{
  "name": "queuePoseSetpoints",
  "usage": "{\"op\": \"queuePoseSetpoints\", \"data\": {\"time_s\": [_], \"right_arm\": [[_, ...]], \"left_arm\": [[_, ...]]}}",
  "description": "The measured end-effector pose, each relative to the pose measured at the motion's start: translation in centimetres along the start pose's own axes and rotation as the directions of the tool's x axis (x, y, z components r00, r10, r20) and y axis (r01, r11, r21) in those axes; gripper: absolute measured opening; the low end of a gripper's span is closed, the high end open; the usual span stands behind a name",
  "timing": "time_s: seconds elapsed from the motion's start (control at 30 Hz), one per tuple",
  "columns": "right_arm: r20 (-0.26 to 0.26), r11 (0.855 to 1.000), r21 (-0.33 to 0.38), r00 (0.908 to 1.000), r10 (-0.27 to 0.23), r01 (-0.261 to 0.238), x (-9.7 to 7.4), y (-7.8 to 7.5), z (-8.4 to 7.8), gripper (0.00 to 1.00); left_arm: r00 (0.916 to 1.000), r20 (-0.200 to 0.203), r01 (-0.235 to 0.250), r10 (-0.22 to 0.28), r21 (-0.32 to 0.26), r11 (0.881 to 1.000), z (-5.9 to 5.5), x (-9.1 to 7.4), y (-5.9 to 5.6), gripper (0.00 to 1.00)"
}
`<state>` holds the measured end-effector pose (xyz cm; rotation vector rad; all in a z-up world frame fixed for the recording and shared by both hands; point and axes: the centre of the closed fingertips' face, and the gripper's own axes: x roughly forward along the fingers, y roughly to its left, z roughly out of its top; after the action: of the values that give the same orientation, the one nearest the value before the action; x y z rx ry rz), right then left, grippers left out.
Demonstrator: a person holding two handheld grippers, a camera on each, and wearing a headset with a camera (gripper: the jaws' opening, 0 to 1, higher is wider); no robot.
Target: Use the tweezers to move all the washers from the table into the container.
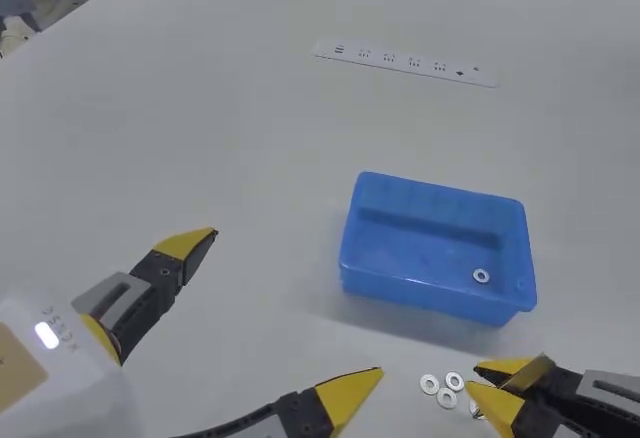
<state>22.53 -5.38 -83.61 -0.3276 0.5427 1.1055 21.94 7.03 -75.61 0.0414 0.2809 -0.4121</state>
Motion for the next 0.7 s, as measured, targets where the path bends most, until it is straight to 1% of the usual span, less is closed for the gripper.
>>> {"op": "queuePoseSetpoints", "data": {"time_s": [0.07, 0.13, 0.17, 0.2, 0.23, 0.3, 0.33, 0.37, 0.47, 0.53, 0.6, 0.7], "right_arm": [[0.001, 1.000, 0.002, 1.0000, 0.000, 0.000, -0.1, -0.1, 0.0, 0.03], [0.003, 1.000, 0.027, 0.9999, -0.010, 0.010, -0.1, -0.4, 0.0, 0.03], [0.007, 0.998, 0.065, 0.9999, -0.011, 0.011, -0.2, -0.5, 0.0, 0.03], [0.015, 0.996, 0.087, 0.9998, -0.015, 0.013, -0.2, -0.6, 0.1, 0.03], [0.040, 0.992, 0.125, 0.9990, -0.020, 0.015, -0.4, -0.9, 0.6, 0.03], [0.068, 0.987, 0.160, 0.9975, -0.020, 0.009, -0.7, -1.2, 1.1, 0.03], [0.071, 0.986, 0.165, 0.9972, -0.023, 0.011, -0.8, -1.4, 1.3, 0.03], [0.068, 0.987, 0.159, 0.9972, -0.033, 0.022, -1.0, -1.8, 1.5, 0.03], [0.068, 0.989, 0.145, 0.9970, -0.038, 0.028, -1.3, -2.3, 2.0, 0.03], [0.084, 0.988, 0.151, 0.9956, -0.042, 0.029, -1.5, -2.7, 2.7, 0.03], [0.115, 0.984, 0.174, 0.9924, -0.044, 0.024, -1.7, -2.9, 3.6, 0.03], [0.129, 0.985, 0.173, 0.9904, -0.049, 0.027, -1.9, -3.3, 4.5, 0.03]], "left_arm": [[1.0000, 0.002, -0.001, 0.001, -0.001, 1.000, 0.0, 0.0, 0.0, 0.89], [1.0000, 0.001, -0.002, 0.002, -0.001, 1.000, 0.0, 0.0, 0.0, 0.89], [1.0000, 0.002, 0.000, 0.000, -0.002, 1.000, 0.0, 0.0, 0.0, 0.89], [1.0000, 0.004, 0.000, 0.000, -0.003, 1.000, 0.0, 0.0, 0.0, 0.89], [1.0000, 0.003, 0.001, -0.001, -0.003, 1.000, 0.0, 0.0, 0.0, 0.89], [1.0000, 0.002, 0.000, 0.000, -0.004, 1.000, 0.0, -0.1, 0.1, 0.89], [1.0000, 0.003, -0.001, 0.001, -0.004, 1.000, 0.0, -0.1, 0.1, 0.89], [1.0000, 0.005, -0.002, 0.002, -0.004, 1.000, 0.0, -0.1, 0.1, 0.89], [1.0000, 0.005, 0.000, 0.000, -0.007, 1.000, 0.0, -0.1, 0.1, 0.89], [1.0000, 0.003, 0.002, -0.002, -0.005, 1.000, 0.0, -0.1, 0.0, 0.89], [1.0000, 0.005, 0.002, -0.002, -0.005, 1.000, 0.0, -0.1, 0.0, 0.89], [1.0000, 0.009, 0.000, 0.000, -0.010, 1.000, 0.1, -0.1, 0.1, 0.89]]}}
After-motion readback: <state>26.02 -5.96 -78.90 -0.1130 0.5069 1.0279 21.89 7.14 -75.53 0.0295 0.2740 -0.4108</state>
